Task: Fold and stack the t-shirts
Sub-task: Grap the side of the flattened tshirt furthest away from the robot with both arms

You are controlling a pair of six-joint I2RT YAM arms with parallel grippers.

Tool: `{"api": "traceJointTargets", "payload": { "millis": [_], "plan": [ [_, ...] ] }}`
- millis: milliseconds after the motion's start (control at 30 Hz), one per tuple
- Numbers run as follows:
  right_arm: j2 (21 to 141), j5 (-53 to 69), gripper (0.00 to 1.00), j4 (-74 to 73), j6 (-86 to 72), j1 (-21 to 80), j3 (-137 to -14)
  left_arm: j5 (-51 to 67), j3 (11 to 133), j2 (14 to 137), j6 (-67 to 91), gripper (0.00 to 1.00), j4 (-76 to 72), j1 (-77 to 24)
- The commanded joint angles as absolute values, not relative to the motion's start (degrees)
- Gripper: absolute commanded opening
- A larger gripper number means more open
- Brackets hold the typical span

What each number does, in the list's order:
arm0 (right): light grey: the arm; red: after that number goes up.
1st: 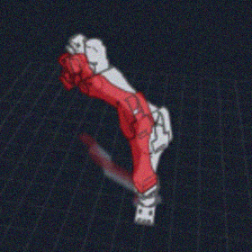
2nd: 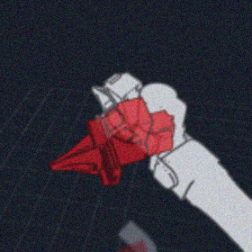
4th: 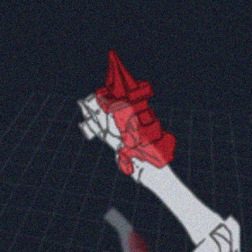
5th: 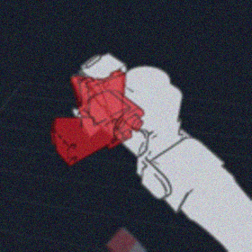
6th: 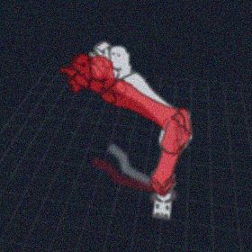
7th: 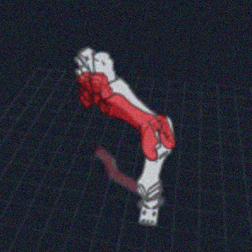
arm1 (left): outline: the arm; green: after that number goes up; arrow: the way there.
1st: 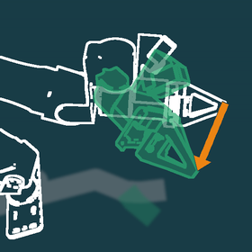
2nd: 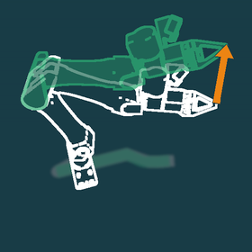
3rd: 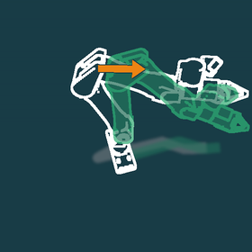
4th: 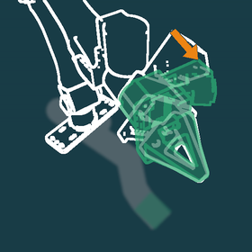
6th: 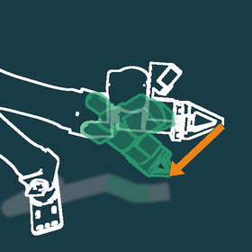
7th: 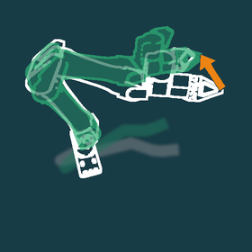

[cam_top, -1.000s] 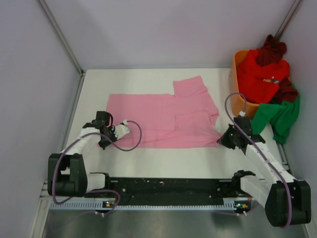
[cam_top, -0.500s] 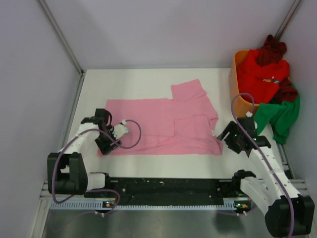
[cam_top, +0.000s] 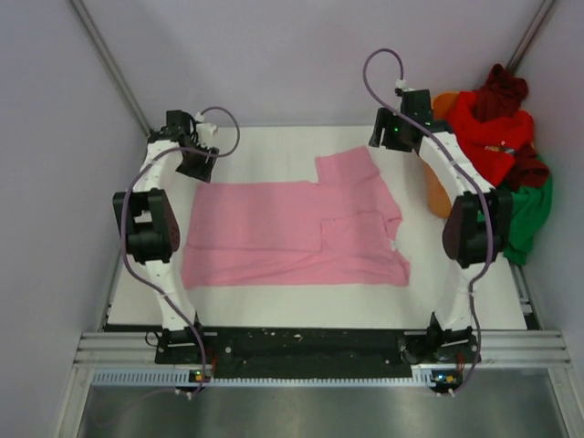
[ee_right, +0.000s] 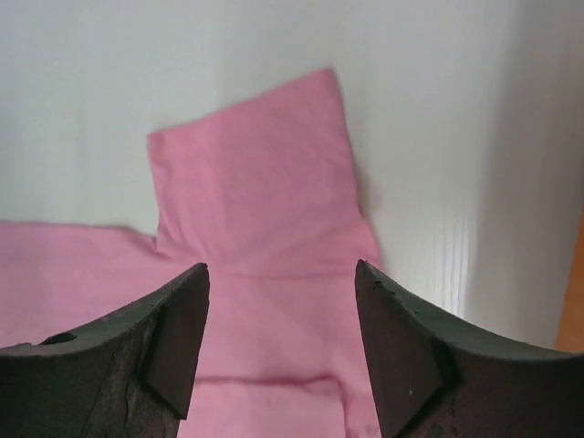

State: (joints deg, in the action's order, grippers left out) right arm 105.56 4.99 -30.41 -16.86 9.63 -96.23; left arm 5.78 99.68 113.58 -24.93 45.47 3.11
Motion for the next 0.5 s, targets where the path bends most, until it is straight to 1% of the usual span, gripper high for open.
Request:
{"api": "traceJointTargets", "payload": {
  "millis": [0, 133, 200, 267, 367, 400, 467],
  "plan": [
    [122.99, 4.58, 0.64, -35.68, -10.20, 10.11, -112.90, 6.42, 108.79, 120.74, -14.42, 0.67, 44.83, 6.15],
    [137.61, 1.68, 0.64, -41.30, -8.18, 10.72, -131.00, 6.50, 112.84, 126.38, -12.92, 0.68, 44.12, 6.59],
    [142.80, 0.71, 0.64, -42.10, -7.56, 10.99, -136.30, 6.68, 113.55, 128.84, -12.83, 0.68, 44.12, 6.59],
    [145.71, 0.26, 0.64, -42.01, -7.82, 11.34, -138.86, 5.89, 115.30, 131.30, -12.39, 0.70, 44.47, 6.94],
    [148.53, -0.27, 0.63, -43.67, -8.35, 12.04, -141.23, 7.03, 118.91, 134.64, -11.87, 0.68, 46.58, 7.56],
    [148.71, 1.65, 0.62, -43.59, -8.18, 12.39, -140.81, 7.12, 119.79, 135.34, -11.95, 0.67, 47.02, 7.65],
    [149.06, 1.76, 0.59, -44.38, -8.26, 13.44, -139.67, 7.29, 120.32, 136.05, -12.30, 0.67, 46.94, 7.65]
  ]
}}
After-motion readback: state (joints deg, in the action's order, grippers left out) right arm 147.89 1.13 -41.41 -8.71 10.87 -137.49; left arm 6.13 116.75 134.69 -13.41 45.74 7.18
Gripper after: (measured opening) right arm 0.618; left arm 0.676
